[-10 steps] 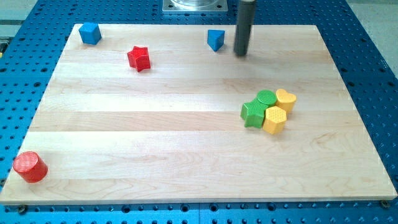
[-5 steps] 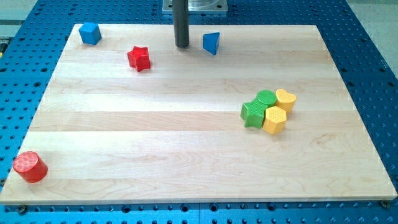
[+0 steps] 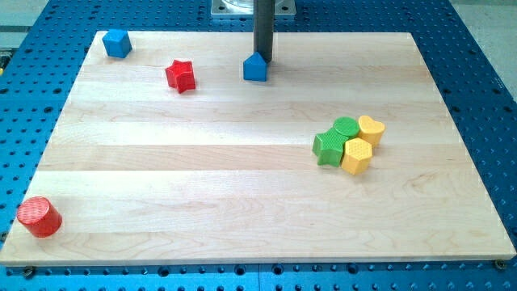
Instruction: Move the triangle to the top right of the red star
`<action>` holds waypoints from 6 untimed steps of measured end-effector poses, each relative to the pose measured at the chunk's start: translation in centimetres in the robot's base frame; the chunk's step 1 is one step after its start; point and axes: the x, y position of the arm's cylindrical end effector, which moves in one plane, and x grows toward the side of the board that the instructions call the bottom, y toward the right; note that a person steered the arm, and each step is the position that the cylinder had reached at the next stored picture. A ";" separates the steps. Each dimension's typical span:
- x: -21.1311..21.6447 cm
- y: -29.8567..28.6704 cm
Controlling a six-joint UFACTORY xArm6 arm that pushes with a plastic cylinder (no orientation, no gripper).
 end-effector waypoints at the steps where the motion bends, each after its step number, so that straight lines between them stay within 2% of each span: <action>1: 0.9 1.6; 2: 3.5 2.3; 4: 4.1 -7.6; 5: 4.4 -8.8; 6: 0.7 -8.1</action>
